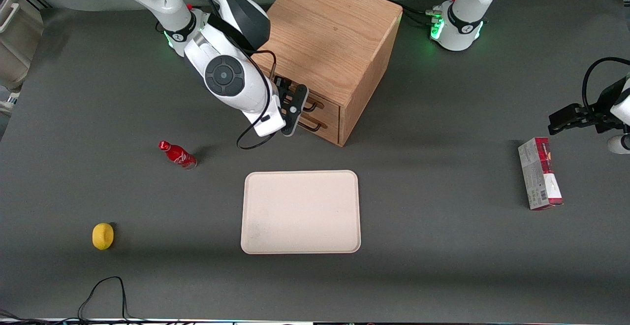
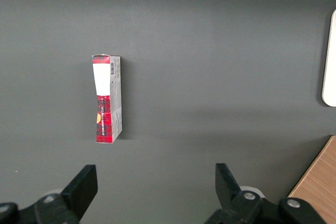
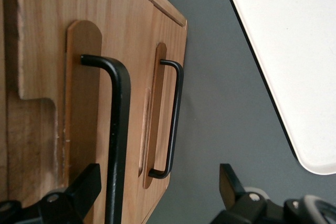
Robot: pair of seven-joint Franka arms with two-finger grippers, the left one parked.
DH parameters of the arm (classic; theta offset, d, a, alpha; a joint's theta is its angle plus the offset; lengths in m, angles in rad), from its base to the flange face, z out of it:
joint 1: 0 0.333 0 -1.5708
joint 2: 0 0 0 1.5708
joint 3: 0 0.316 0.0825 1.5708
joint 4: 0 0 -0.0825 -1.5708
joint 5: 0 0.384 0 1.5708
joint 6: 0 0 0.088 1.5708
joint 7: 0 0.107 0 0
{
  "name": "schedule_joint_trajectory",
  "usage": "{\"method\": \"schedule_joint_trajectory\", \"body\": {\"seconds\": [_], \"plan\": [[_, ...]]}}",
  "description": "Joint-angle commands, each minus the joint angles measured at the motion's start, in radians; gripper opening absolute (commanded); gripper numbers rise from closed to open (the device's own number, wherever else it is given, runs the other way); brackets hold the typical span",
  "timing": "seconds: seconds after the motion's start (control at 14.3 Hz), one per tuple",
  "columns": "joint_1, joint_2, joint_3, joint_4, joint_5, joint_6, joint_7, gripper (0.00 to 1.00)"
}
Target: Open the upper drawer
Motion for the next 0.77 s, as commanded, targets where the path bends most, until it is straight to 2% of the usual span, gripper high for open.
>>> {"method": "schedule_joint_trajectory", "body": {"seconds": [0.0, 0.49, 0.7], "plan": [[-0.001, -0.016, -0.005, -0.03, -0.011, 0.039, -0.027, 1.0], [-0.009, 0.005, -0.033, -0.016, -0.06, 0.065, -0.043, 1.0], [-0.012, 0.022, -0.057, 0.016, -0.107, 0.063, -0.049, 1.0]]}}
